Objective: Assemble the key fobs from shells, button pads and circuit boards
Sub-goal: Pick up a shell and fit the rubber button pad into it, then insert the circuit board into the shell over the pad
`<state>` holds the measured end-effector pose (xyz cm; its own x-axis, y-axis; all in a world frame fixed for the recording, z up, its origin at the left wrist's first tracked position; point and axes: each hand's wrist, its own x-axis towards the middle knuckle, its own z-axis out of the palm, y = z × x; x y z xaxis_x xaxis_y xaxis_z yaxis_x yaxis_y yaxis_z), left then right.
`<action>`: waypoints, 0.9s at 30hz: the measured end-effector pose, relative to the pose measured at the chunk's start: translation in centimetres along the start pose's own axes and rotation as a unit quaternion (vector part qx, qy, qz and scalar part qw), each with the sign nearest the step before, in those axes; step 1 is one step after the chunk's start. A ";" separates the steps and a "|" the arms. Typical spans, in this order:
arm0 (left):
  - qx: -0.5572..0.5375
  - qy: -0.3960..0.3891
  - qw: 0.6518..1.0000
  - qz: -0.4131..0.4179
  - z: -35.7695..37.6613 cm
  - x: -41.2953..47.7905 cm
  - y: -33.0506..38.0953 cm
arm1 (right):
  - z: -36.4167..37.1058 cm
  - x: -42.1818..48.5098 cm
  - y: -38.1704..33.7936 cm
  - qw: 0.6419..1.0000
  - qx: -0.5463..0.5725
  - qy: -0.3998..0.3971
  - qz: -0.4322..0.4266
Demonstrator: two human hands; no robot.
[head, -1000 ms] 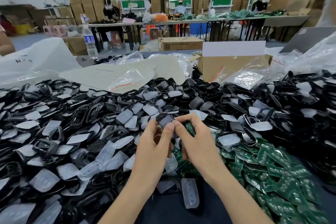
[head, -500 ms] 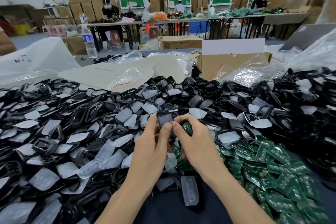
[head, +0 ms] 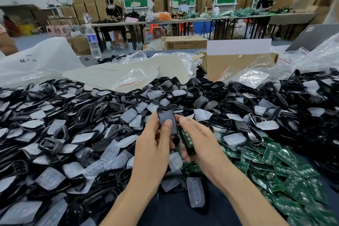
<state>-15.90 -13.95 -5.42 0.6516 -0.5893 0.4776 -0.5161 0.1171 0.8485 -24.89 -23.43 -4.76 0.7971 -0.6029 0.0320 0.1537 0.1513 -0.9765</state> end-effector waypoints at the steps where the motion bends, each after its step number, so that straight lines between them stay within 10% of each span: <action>1: -0.007 0.010 1.000 -0.004 -0.1 0.1 0.0 | 0.0 0.1 -0.1 0.998 0.057 -0.012 0.016; 8: -0.050 0.071 0.996 -0.029 -0.8 0.6 0.4 | -0.5 -0.1 -0.9 0.970 0.230 -0.060 0.044; 27: -0.088 0.065 0.994 -0.020 -1.0 0.9 0.1 | 0.7 0.0 -1.5 0.965 0.257 0.014 0.054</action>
<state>-14.83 -13.63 -4.64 0.7418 -0.4888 0.4591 -0.3915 0.2402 0.8883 -24.75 -23.14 -3.11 0.8094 -0.5823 -0.0768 0.3462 0.5787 -0.7384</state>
